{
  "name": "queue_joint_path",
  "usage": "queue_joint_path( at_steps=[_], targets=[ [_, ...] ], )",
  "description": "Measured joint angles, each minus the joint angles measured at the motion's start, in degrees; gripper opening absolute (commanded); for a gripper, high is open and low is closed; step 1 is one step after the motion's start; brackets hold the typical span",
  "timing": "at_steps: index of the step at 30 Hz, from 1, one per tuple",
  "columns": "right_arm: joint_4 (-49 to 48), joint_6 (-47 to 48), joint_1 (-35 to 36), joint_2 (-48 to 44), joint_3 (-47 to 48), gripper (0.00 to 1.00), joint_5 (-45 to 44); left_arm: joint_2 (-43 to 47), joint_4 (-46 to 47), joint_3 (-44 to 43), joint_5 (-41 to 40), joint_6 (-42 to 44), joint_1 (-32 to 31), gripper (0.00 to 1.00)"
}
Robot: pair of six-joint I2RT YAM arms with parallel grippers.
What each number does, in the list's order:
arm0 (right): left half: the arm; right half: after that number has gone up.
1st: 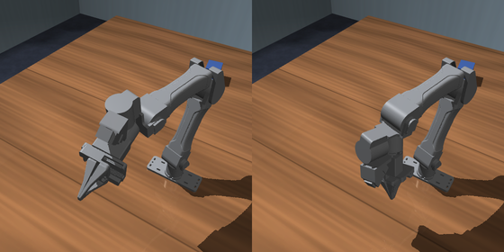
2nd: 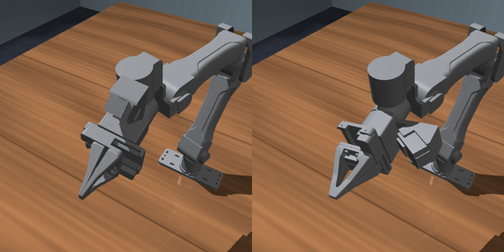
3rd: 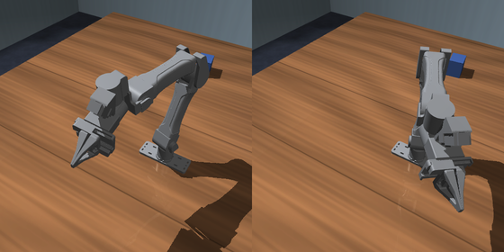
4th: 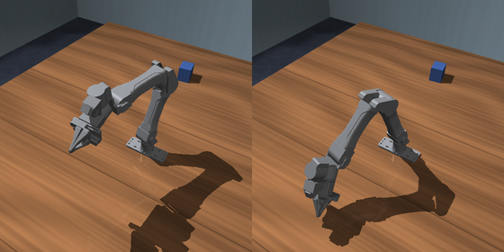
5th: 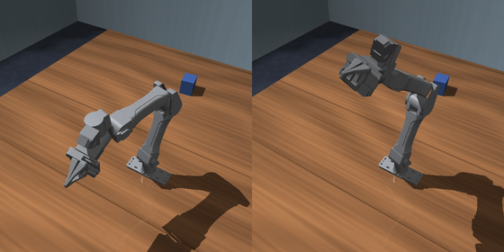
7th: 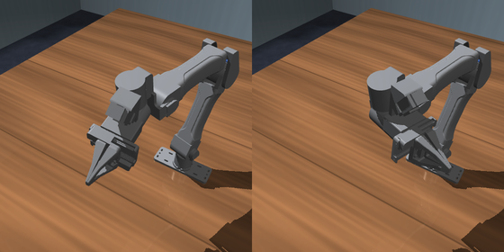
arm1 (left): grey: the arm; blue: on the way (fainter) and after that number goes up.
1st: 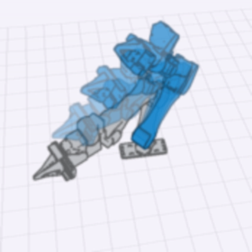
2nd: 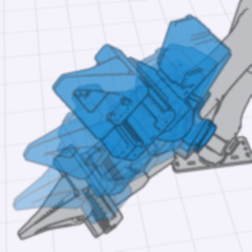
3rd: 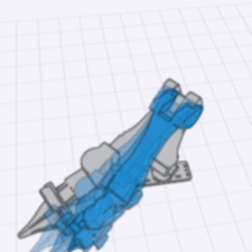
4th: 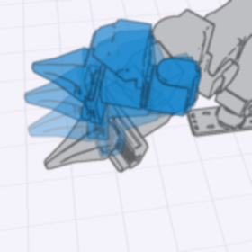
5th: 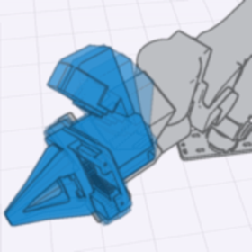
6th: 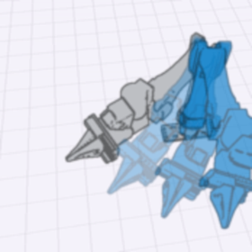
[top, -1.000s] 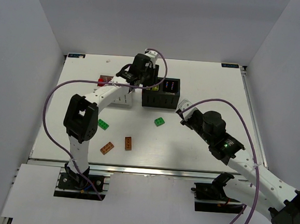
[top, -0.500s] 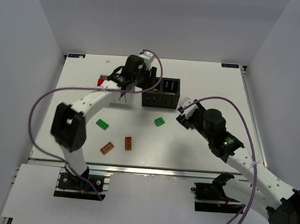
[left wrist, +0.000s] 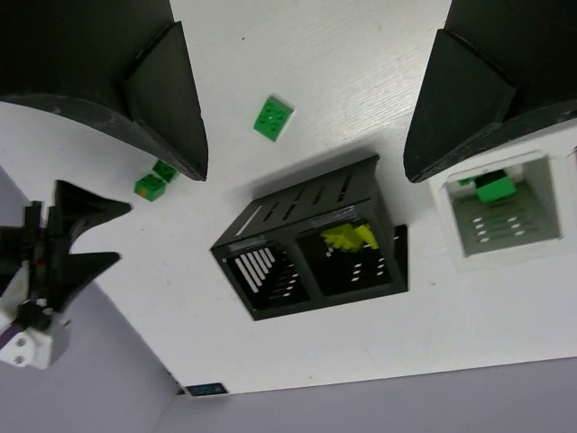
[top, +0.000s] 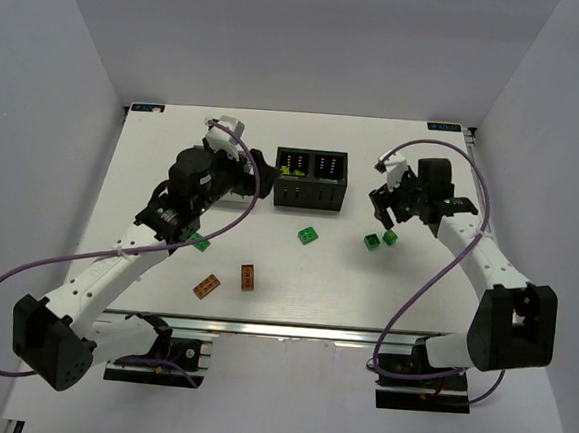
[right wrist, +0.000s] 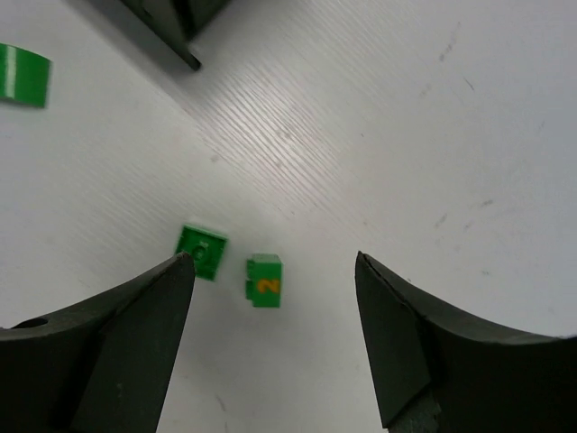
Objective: Sort the legos into containers by color
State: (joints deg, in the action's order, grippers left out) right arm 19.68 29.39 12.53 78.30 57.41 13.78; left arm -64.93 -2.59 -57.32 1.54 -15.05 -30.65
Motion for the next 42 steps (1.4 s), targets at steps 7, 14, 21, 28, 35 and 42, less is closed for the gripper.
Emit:
queue_joint_path(
  at_steps=[7, 14, 21, 28, 35, 42],
  targets=[
    [4.6, 5.2, -4.6, 4.9, 1.4, 0.67, 0.6, 6.1, 0.1, 2.3, -9.6, 2.1, 0.0, 0.98],
    [3.9, 7.8, -4.2, 7.7, 0.9, 0.66, 0.2, 12.5, 1.9, 3.3, -19.4, 4.9, 0.0, 0.98],
    [2.1, 8.8, -3.9, 7.8, -1.6, 0.67, -1.8, 10.2, 1.7, 3.5, -20.0, 5.2, 0.7, 0.98],
    [0.4, 9.2, -3.8, 9.3, -1.8, 0.67, -3.6, 10.0, 1.7, 3.6, -19.0, 5.4, 0.9, 0.98],
    [-0.2, 9.9, -3.8, 12.0, -1.9, 0.67, -4.7, 9.9, 1.7, 3.6, -18.0, 5.4, 0.9, 0.98],
    [-0.1, 10.1, -3.8, 15.7, -1.9, 0.61, -4.8, 9.9, 1.7, 3.6, -17.4, 5.6, 0.9, 0.98]
  ],
)
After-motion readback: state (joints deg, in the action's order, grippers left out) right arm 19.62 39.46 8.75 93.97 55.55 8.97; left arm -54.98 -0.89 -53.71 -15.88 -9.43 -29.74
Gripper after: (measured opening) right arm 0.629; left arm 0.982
